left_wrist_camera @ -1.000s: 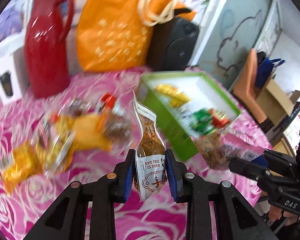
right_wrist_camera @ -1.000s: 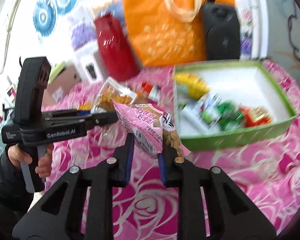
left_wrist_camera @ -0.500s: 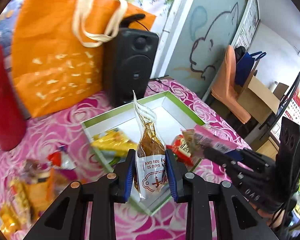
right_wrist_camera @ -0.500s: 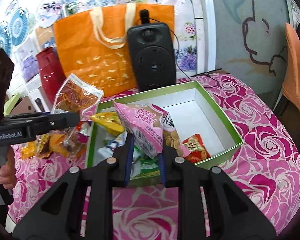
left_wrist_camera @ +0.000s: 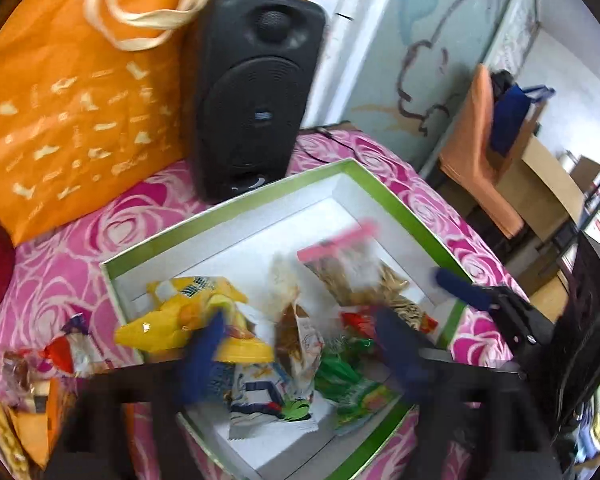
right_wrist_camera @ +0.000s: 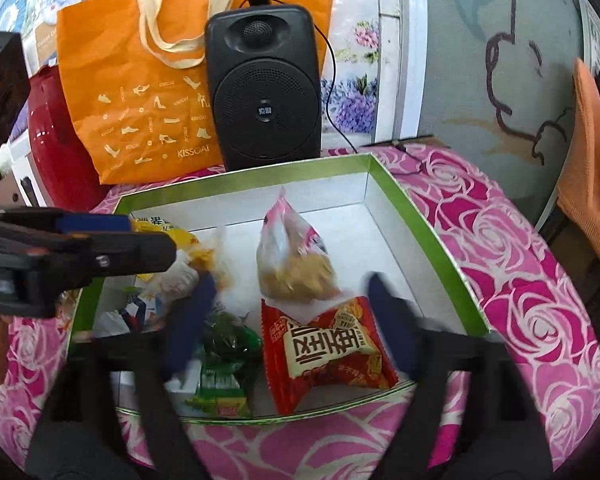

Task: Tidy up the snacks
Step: 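Grasp pink packet with right tool while left tool grasps clear nut bag, drop into box, then grasp clear bag of brown snacks with right tool while left tool grasps small packet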

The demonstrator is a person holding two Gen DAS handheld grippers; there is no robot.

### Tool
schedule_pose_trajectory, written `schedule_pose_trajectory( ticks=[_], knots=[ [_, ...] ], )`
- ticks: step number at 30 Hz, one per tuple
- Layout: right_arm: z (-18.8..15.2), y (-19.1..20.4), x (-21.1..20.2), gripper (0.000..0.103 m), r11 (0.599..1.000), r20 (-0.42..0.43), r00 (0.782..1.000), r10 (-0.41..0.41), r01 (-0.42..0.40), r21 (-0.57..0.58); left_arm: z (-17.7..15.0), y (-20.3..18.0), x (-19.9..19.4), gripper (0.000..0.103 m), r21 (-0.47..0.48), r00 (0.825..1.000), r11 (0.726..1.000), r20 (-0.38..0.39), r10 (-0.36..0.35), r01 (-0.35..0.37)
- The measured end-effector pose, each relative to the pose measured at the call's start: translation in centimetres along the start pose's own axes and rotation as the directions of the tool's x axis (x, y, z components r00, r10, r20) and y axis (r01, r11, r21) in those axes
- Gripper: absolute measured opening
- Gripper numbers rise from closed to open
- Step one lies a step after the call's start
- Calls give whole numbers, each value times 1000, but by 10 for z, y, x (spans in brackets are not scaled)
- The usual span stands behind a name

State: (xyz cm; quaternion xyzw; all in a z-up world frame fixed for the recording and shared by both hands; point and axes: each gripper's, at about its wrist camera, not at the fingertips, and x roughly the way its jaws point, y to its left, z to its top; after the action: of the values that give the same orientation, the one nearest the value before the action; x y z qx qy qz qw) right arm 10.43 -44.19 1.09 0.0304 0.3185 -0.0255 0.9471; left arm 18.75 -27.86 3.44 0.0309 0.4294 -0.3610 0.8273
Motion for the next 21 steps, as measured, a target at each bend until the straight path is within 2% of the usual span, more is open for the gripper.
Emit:
schedule_pose_trajectory(
  ticks=[2,5,12,21],
  knots=[
    [-1,2,-5,91,1000,20,1000,0,1,-26,-2,3,-10,91,-7,998,1000,64,22,-22],
    [-3,1,-5,99,1000,5,1000,-10,10,-19,0,7,-15,91,-11,996,999,67,54,-53],
    [-2,4,-21,99,999,-11,999,39,-39,30,-7,11,-36,91,-24,992,996,90,86,-84],
    [-1,30,-51,101,998,17,998,55,-55,-3,-25,9,-80,91,-18,985,996,150,91,-90]
  ],
)
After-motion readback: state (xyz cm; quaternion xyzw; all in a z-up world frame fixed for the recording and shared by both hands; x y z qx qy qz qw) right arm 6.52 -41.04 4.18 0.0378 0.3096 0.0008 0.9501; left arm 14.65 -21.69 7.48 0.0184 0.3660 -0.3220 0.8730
